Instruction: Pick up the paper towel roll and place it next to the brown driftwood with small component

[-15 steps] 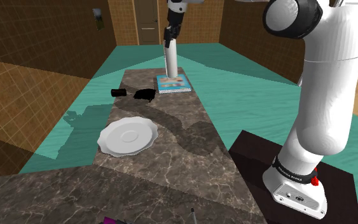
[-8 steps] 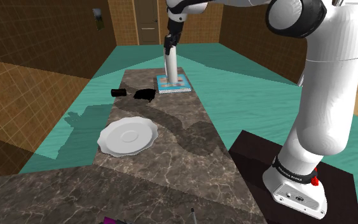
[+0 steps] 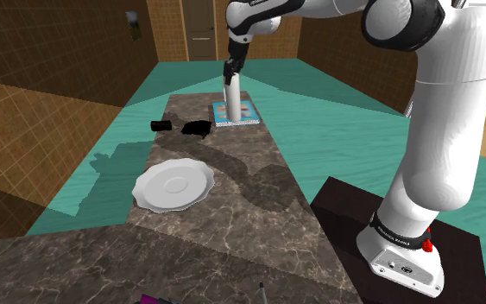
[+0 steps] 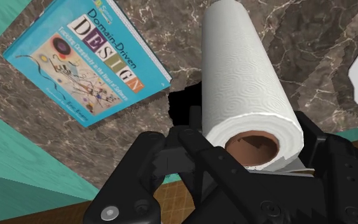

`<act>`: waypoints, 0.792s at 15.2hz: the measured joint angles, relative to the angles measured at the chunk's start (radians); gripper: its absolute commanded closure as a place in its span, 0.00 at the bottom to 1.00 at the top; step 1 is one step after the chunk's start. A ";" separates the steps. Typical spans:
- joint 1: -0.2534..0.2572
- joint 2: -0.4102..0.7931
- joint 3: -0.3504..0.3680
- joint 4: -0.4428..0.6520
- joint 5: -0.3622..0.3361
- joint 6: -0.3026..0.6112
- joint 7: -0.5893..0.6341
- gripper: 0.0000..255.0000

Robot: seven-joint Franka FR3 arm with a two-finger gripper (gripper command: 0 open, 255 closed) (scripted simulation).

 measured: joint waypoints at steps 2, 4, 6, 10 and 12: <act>0.001 0.000 0.001 -0.029 0.001 0.029 -0.001 1.00; 0.001 0.004 0.001 -0.047 0.003 0.051 -0.004 1.00; 0.001 0.012 0.003 -0.065 0.006 0.076 -0.006 1.00; 0.001 0.021 0.005 -0.108 0.012 0.129 -0.012 1.00; 0.000 0.029 0.006 -0.125 0.015 0.153 -0.014 1.00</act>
